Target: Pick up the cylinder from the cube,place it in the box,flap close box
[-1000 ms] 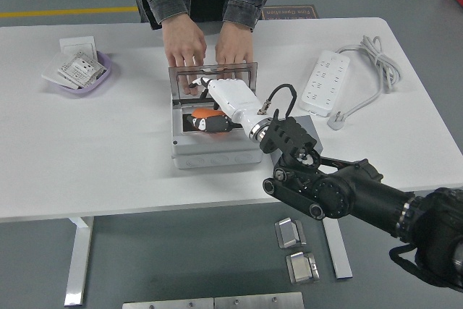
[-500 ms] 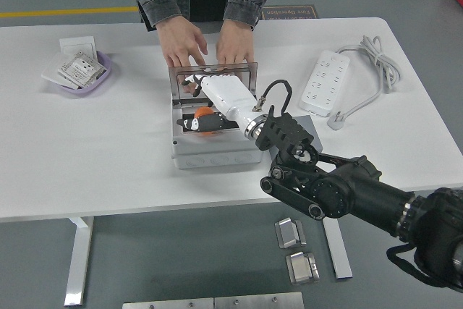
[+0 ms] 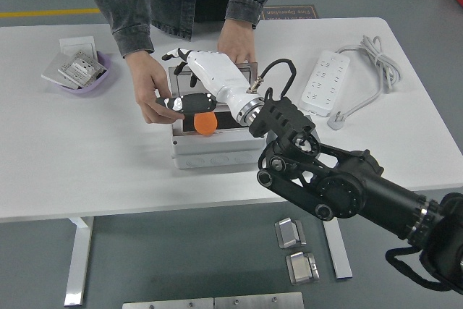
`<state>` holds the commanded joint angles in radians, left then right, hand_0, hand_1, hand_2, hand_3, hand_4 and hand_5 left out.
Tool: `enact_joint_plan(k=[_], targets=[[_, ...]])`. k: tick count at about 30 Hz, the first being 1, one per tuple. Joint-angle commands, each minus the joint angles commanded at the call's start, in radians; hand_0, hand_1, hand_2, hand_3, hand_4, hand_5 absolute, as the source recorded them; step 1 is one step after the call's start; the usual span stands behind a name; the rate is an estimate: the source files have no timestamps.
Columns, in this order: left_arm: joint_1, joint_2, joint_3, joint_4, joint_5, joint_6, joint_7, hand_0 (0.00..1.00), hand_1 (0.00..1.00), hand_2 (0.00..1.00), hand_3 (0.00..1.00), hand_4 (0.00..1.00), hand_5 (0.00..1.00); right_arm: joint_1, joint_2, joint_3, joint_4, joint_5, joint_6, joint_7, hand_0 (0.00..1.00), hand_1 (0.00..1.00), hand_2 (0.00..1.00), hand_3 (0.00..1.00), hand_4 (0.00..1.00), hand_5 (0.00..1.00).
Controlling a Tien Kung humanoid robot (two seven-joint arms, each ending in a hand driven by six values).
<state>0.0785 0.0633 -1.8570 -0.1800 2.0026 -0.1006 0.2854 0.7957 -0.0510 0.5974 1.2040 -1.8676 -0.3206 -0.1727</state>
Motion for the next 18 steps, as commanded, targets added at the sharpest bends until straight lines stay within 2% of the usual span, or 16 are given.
enact_joint_plan(k=[3,4,5,11,18], targets=[[-0.002,0.001,0.004,0.000,-0.006,0.000,-0.002,0.690,0.686,0.610,0.715,0.702,0.455,0.015,-0.012,0.029,0.026,-0.007,0.005,-0.005,0.239,0.377,0.607,0.792,0.910,0.495],[-0.003,0.001,0.007,0.000,-0.010,0.000,-0.002,0.690,0.684,0.610,0.714,0.702,0.455,0.021,-0.014,0.041,0.026,-0.008,0.006,-0.004,0.216,0.361,0.592,0.805,0.924,0.538],[-0.004,0.001,0.009,0.000,-0.013,0.000,-0.002,0.690,0.684,0.610,0.714,0.702,0.455,0.025,-0.016,0.051,0.024,-0.008,0.006,-0.004,0.216,0.361,0.592,0.805,0.924,0.538],[-0.008,-0.001,0.012,0.000,-0.017,-0.001,-0.001,0.690,0.685,0.610,0.713,0.702,0.457,0.052,-0.024,0.098,-0.022,-0.003,0.002,0.006,0.205,0.356,0.578,0.799,0.928,0.543],[-0.011,0.001,0.008,0.000,-0.010,-0.002,-0.001,0.690,0.685,0.610,0.714,0.703,0.456,0.064,-0.012,0.116,-0.077,0.001,-0.005,0.021,0.207,0.354,0.570,0.790,0.931,0.541]])
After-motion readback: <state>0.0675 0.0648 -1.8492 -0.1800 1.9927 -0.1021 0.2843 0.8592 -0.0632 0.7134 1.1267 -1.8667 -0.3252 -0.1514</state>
